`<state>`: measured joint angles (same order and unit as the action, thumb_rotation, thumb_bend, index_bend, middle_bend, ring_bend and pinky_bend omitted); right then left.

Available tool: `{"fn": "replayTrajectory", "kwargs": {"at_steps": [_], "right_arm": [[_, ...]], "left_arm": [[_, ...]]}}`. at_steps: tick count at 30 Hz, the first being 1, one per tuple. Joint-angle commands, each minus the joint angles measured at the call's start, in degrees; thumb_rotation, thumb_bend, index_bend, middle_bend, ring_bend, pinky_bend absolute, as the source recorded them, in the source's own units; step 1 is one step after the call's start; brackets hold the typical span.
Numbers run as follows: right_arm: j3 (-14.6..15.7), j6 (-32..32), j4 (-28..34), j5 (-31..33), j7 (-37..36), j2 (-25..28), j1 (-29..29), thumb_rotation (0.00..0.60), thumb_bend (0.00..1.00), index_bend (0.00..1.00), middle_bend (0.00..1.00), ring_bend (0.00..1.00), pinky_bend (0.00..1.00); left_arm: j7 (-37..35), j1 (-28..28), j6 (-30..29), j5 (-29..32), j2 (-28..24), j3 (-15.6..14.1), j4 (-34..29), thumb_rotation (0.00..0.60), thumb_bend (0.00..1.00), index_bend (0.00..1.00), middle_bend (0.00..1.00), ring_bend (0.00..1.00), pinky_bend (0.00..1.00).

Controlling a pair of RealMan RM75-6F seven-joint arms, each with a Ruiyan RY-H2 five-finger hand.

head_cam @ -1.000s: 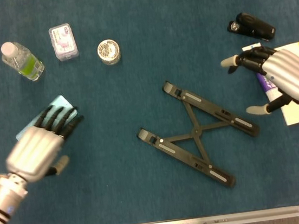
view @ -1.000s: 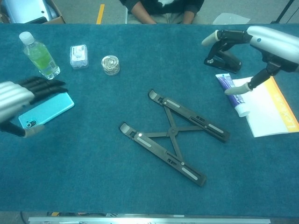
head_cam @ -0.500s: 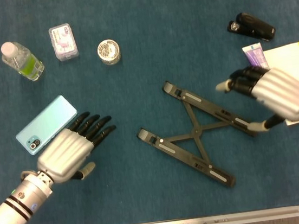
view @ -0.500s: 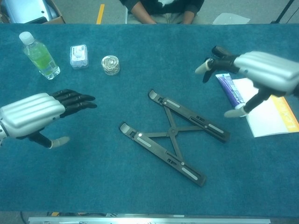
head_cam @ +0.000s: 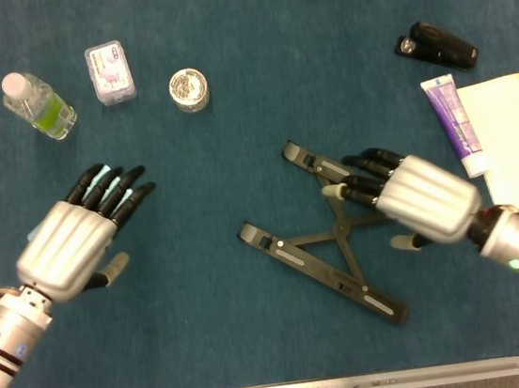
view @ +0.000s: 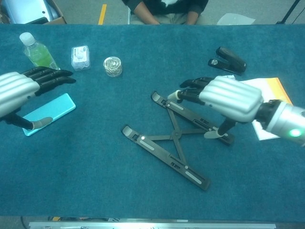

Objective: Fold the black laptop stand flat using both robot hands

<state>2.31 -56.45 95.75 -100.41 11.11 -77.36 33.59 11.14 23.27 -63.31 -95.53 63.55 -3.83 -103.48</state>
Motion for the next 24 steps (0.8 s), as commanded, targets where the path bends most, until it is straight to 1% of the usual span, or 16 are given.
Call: {"fn": "replayTrajectory", "kwargs": {"at_steps": [1,5,7,10,14,24], "right_arm": [[-1.6,1.5,-2.1,3.4,7.6,-5.1,-0.3,0.600,0.00,0.08,0.23,0.06,0.13],[-2.3,2.3,-3.7,6.3,12.1,-8.4,-0.5,0.600,0.00,0.03,0.18,0.02,0.09],[-2.3,2.3,-4.8,6.7,13.9,-9.7,-0.6,0.600,0.00,0.00,0.15,0.00,0.07],[-2.2,2.6,-6.4,7.8,15.3,-11.6,-0.5,0.600,0.00,0.00,0.13,0.00,0.06],[-2.2,2.4,-8.8,8.3,16.1,-13.6,-0.4,0.600,0.00,0.00,0.13,0.00,0.06],[-2.4,3.6,-12.0,10.6,17.8,-16.7,0.5,0.600,0.00,0.00,0.12,0.00,0.06]], "left_arm": [[-0.8,-0.4,-0.7,0.0,-0.5,-0.3,0.2,0.600,0.34,0.00,0.00,0.00,0.00],[-1.8,-0.7,-1.4,0.0,-0.9,-0.6,0.6,0.600,0.34,0.00,0.00,0.00,0.00],[-2.3,-0.8,-1.6,0.0,-0.9,-0.6,0.8,0.600,0.34,0.00,0.00,0.00,0.00],[-3.0,-0.8,-1.6,0.1,-1.1,-0.8,1.0,0.600,0.34,0.00,0.00,0.00,0.00],[-3.7,-0.9,-1.8,0.1,-1.2,-1.0,1.2,0.600,0.34,0.00,0.00,0.00,0.00],[-5.0,-1.5,-2.7,0.0,-1.6,-1.5,2.1,0.600,0.34,0.00,0.00,0.00,0.00]]}}
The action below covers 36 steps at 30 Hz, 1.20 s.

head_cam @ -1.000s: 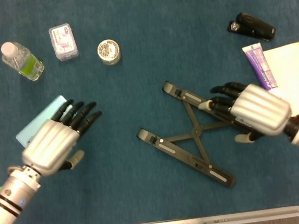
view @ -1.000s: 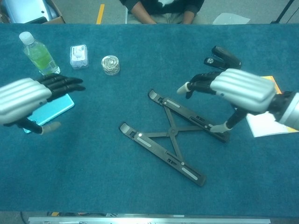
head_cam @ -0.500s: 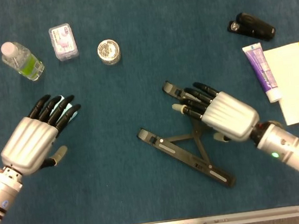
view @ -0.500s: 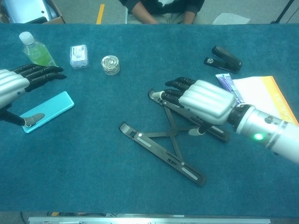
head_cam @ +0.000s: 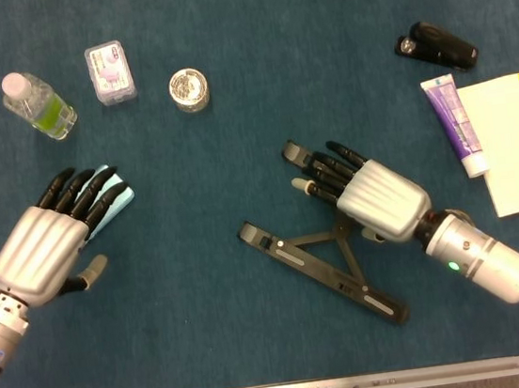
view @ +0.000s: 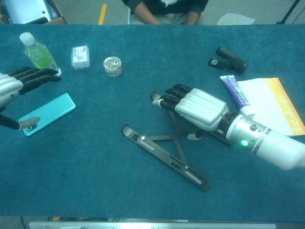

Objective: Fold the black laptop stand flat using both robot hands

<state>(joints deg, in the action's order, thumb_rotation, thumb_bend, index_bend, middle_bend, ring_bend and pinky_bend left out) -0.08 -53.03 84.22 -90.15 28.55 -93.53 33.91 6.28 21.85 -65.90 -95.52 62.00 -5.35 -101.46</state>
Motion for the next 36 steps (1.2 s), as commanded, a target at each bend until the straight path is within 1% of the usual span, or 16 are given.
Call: {"fn": "replayTrajectory", "kwargs": {"at_steps": [1,22,28,36], "right_arm": [[-0.1,0.1,-0.8,0.4,0.6,-0.9,0.3,0.600,0.00,0.00,0.12,0.00,0.06],[-2.9,0.8,-6.0,5.5,3.4,-7.8,2.7,0.600,0.00,0.00,0.12,0.00,0.06],[-4.6,1.0,-7.7,7.3,3.9,-10.2,3.9,0.600,0.00,0.00,0.12,0.00,0.06],[-8.0,1.6,-11.0,10.2,5.3,-13.8,6.6,0.600,0.00,0.00,0.12,0.00,0.06]], "left_arm": [[-0.3,-0.1,-0.2,0.0,-0.1,0.0,0.2,0.600,0.34,0.00,0.00,0.00,0.00],[-2.0,-0.7,-1.3,0.0,-0.3,-0.2,1.7,0.600,0.34,0.00,0.00,0.00,0.00],[-2.1,-0.8,-1.7,0.0,-0.2,0.0,2.2,0.600,0.34,0.00,0.00,0.00,0.00],[-1.5,-1.1,-2.1,0.2,-0.5,0.1,2.3,0.600,0.34,0.00,0.00,0.00,0.00]]}}
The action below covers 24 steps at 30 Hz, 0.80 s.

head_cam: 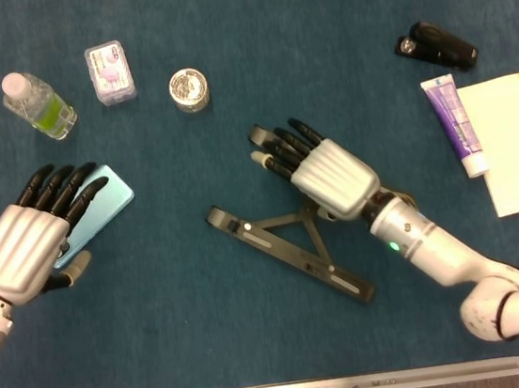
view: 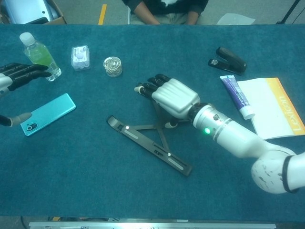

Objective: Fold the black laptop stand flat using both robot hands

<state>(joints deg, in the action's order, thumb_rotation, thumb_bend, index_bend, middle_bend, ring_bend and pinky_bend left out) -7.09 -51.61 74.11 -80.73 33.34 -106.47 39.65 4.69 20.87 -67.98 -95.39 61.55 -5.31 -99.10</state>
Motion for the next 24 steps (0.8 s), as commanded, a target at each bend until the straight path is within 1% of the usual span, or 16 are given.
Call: {"fn": "replayTrajectory", "kwargs": {"at_steps": [1,4,7,10,12,14,15,16,18,20,21,24], "right_arm": [[-1.3,0.3,-1.2,1.1,0.8,-1.2,1.2,0.600,0.00,0.00,0.12,0.00,0.06],[-2.4,0.4,-1.6,2.3,1.1,-1.6,2.1,0.600,0.00,0.00,0.12,0.00,0.06],[-3.5,0.8,0.7,4.5,-0.3,-0.6,2.0,0.600,0.00,0.00,0.12,0.00,0.06],[-4.3,1.5,4.5,7.4,-1.9,1.8,1.4,0.600,0.00,0.00,0.12,0.00,0.06],[-5.2,2.7,7.9,10.6,-3.3,4.2,1.0,0.600,0.00,0.00,0.12,0.00,0.08],[-6.1,4.3,11.3,14.3,-4.5,6.8,0.9,0.600,0.00,0.00,0.12,0.02,0.14],[-6.8,5.5,13.7,16.6,-5.5,8.7,0.9,0.600,0.01,0.00,0.13,0.05,0.18],[-7.3,6.5,15.3,18.1,-6.4,10.3,1.0,0.600,0.03,0.00,0.14,0.08,0.20],[-8.3,8.6,18.4,21.9,-8.7,13.8,1.2,0.600,0.12,0.00,0.22,0.17,0.26],[-8.8,10.2,20.8,25.8,-10.3,16.9,1.6,0.600,0.19,0.00,0.26,0.19,0.28],[-8.9,10.7,21.5,27.2,-10.8,18.1,1.7,0.600,0.20,0.00,0.27,0.20,0.28],[-8.3,11.7,22.9,30.7,-11.9,21.1,2.4,0.600,0.20,0.00,0.27,0.20,0.28]], "left_arm": [[0.1,-0.1,-0.1,0.1,0.0,0.0,-0.1,0.600,0.34,0.00,0.00,0.00,0.00],[0.1,0.0,0.1,0.0,0.2,0.0,-0.1,0.600,0.34,0.00,0.00,0.00,0.00],[0.1,0.3,0.9,0.0,0.5,-0.1,-0.2,0.600,0.34,0.00,0.00,0.00,0.00],[0.3,1.0,1.8,-0.6,0.8,-0.2,-0.7,0.600,0.34,0.00,0.00,0.00,0.00],[0.7,1.7,2.5,-1.3,1.1,-0.1,-1.2,0.600,0.34,0.00,0.00,0.00,0.00],[1.1,2.4,3.4,-1.8,1.6,-0.1,-1.7,0.600,0.34,0.00,0.00,0.00,0.00],[1.4,2.9,4.1,-2.1,2.0,-0.1,-2.1,0.600,0.34,0.00,0.00,0.00,0.00],[1.5,3.3,4.7,-2.2,2.4,-0.1,-2.3,0.600,0.34,0.00,0.00,0.00,0.00],[2.2,4.4,6.5,-2.2,3.6,0.1,-2.7,0.600,0.34,0.00,0.00,0.00,0.00],[3.1,5.6,8.3,-2.1,5.0,0.5,-2.9,0.600,0.34,0.00,0.00,0.00,0.00],[3.4,6.1,9.1,-1.9,5.7,0.6,-2.9,0.600,0.34,0.00,0.00,0.00,0.00],[4.7,7.7,11.9,-0.9,8.3,1.3,-2.6,0.600,0.34,0.00,0.00,0.00,0.00]]}}
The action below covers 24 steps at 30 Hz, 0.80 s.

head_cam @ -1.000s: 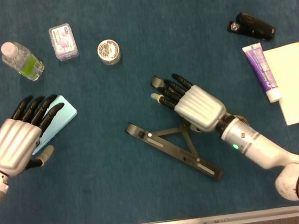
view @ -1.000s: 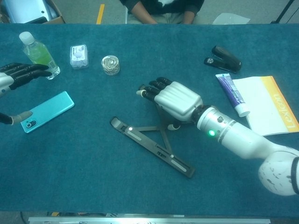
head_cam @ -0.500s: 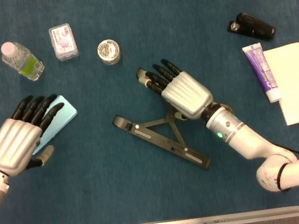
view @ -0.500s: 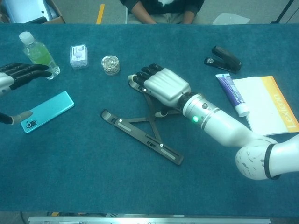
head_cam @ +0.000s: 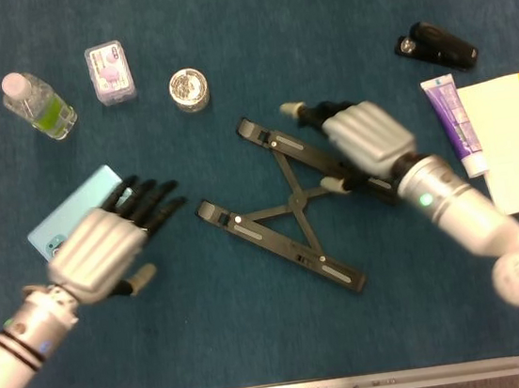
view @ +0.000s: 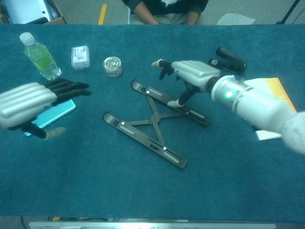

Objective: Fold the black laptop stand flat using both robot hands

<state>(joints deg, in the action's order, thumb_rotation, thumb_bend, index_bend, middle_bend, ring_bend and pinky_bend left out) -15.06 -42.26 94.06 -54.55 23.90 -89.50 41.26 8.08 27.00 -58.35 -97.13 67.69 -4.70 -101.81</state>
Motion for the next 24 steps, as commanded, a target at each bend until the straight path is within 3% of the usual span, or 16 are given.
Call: {"fn": "replayTrajectory", "kwargs": {"at_steps": [1,10,24], "right_arm": [[-0.1,2.7,3.2,5.5,-2.9,4.7,1.0,0.600,0.20,0.00,0.27,0.20,0.28],[3.4,5.9,3.1,12.2,-5.6,7.4,4.6,0.600,0.20,0.00,0.28,0.20,0.28],[8.6,2.4,1.0,18.2,-2.3,5.9,11.0,0.600,0.20,0.00,0.25,0.17,0.29]], "left_arm": [[1.8,2.1,3.1,1.2,3.0,0.9,0.3,0.600,0.34,0.00,0.00,0.00,0.00],[8.3,5.5,8.7,6.5,9.6,3.1,2.5,0.600,0.34,0.00,0.00,0.00,0.00],[12.1,7.8,10.3,10.6,15.0,3.5,6.5,0.600,0.34,0.00,0.00,0.00,0.00]]}}
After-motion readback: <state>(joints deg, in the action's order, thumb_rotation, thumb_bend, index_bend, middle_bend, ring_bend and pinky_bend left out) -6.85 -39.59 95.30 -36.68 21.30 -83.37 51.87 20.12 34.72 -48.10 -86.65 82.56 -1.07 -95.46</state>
